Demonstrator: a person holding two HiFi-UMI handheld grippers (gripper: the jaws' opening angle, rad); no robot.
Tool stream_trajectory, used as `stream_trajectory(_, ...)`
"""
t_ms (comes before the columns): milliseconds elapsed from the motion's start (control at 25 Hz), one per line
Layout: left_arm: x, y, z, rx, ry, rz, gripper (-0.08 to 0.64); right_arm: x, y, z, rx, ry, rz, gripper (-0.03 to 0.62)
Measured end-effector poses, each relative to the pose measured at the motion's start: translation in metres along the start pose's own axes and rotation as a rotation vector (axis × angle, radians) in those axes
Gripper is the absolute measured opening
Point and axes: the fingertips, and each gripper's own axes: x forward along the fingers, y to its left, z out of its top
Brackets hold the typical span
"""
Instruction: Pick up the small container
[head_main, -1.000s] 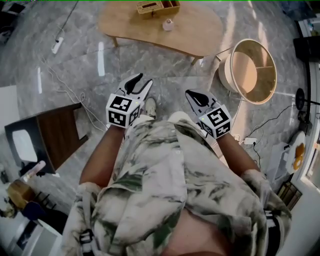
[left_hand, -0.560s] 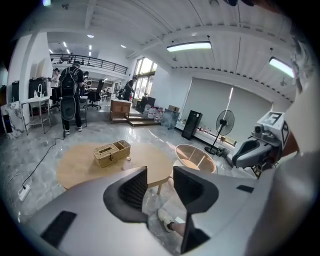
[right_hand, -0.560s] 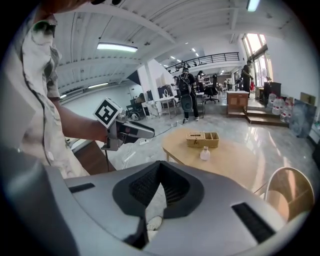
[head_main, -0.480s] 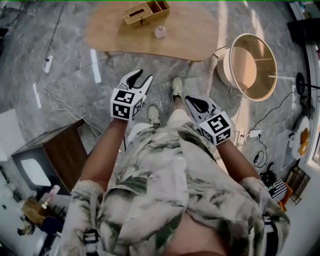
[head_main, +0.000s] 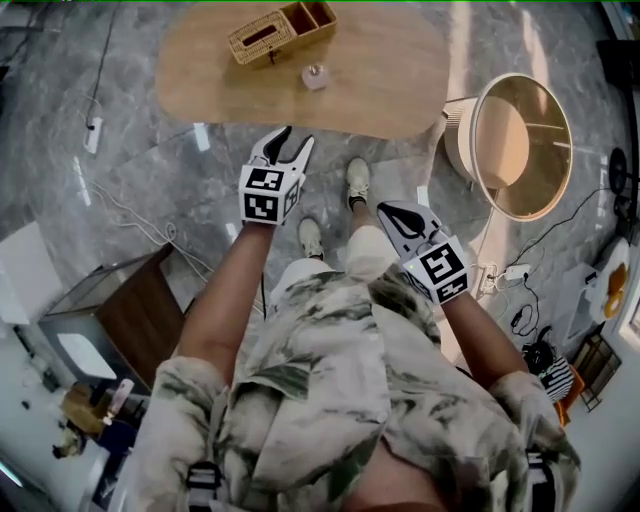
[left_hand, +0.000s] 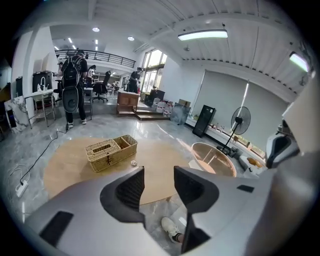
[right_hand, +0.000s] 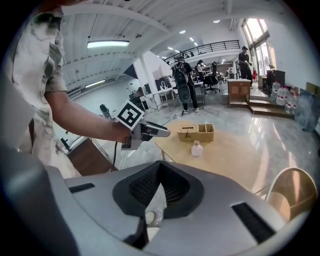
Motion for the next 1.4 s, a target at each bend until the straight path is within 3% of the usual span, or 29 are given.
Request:
stream_trajectory(520, 0.145, 0.058, -0.028, -0.058, 0.106, 0.122, 0.209, 0.028, -0.085, -0.020, 0.078, 0.090, 0.029, 0.020)
stream_trajectory(840, 0.212, 0.089, -0.039, -0.074, 0.121, 0.175, 0.230, 0.047, -0.122, -0.033, 0.099, 0.150, 0.059, 0.020)
stream_trajectory(1200, 0.252, 0.110, -0.039, -0.079, 0.112, 0.240, 0.241, 0.065, -0.140, -0.042, 0.040, 0.191, 0.098, 0.020)
stream_trajectory(1400, 0.274, 0.122, -0.043, -0.086, 0.102, 0.289, 0.250, 0.071, -0.149, -0.054, 0.064, 0.220, 0.112, 0.020)
